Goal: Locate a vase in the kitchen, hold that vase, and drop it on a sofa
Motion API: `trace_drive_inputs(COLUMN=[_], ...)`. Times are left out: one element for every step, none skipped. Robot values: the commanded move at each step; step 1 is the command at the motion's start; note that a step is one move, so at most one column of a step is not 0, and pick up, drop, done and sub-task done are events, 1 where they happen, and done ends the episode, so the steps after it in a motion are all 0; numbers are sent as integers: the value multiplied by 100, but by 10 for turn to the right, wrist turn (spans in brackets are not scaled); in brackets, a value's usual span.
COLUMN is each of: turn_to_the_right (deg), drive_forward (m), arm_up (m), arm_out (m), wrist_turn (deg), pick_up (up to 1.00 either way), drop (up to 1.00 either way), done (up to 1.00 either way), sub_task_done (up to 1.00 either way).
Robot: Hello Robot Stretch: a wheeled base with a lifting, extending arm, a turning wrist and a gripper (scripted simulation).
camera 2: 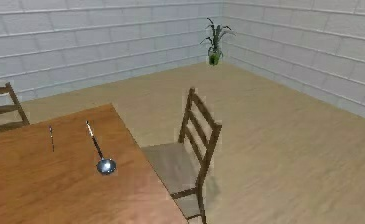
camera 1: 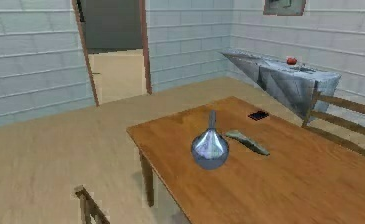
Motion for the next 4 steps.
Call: trace_drive_inputs(turn_to_the_right=[-450, -300, 0, 0], drive_forward=[0, 0, 0, 0], arm_up=[0, 0, 50, 38], arm_out=[0, 0, 0, 0], wrist_turn=[0, 0, 0, 0], pick_up=[0, 0, 0, 0], drop=[0, 0, 0, 0], done=[0, 0, 0, 0], sub_task_done=[0, 0, 0, 0])
